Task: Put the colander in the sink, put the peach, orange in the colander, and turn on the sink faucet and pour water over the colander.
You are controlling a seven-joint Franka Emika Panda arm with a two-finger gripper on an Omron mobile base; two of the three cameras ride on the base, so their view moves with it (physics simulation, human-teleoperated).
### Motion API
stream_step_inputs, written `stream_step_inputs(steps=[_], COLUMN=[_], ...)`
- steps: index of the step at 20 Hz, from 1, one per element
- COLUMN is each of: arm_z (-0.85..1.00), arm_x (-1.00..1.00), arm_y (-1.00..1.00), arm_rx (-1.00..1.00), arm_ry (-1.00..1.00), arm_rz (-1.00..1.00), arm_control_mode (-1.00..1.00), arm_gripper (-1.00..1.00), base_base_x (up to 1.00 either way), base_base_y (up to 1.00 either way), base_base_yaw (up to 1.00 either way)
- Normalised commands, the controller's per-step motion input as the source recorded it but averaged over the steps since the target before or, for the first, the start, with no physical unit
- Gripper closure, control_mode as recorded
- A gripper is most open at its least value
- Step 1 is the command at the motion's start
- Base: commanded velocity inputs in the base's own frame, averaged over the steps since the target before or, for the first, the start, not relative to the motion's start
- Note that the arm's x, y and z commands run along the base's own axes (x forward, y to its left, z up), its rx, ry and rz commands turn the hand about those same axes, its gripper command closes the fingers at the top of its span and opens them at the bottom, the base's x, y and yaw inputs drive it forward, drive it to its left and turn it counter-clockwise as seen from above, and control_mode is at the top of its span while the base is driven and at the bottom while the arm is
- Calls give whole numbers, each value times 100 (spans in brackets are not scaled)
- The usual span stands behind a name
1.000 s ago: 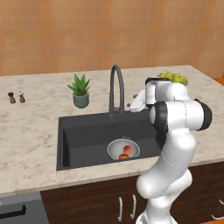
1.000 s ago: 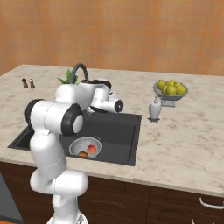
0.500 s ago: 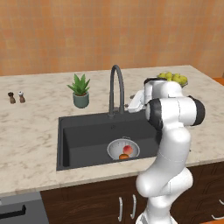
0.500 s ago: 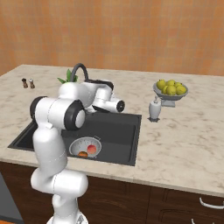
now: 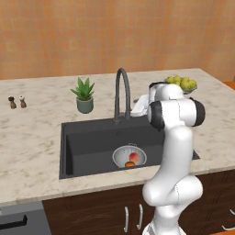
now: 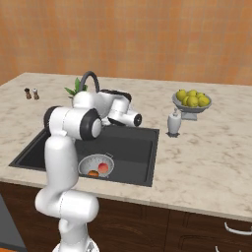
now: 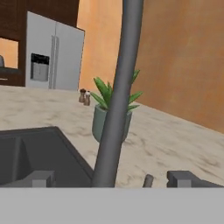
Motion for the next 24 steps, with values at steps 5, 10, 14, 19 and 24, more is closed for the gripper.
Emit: stream_step_inputs(steps=[5,10,14,19,24], arm_z=[-12,-34,-35,-19,-2], arm_x=[51,48,29,23,40], arm_y=[17,3,0,0,6], arm_rx=[0,0,0,0,0], arm_ry=[0,0,-2,-4,-3], arm_rz=[0,0,0,0,0], arm_control_mode=[-100,-100,-100,-100,-100], arm_gripper=[-100,-100,-100,-100,-100], base_base_x=[0,0,0,0,0], base_base_y=[0,0,0,0,0], base_base_yaw=[0,0,0,0,0])
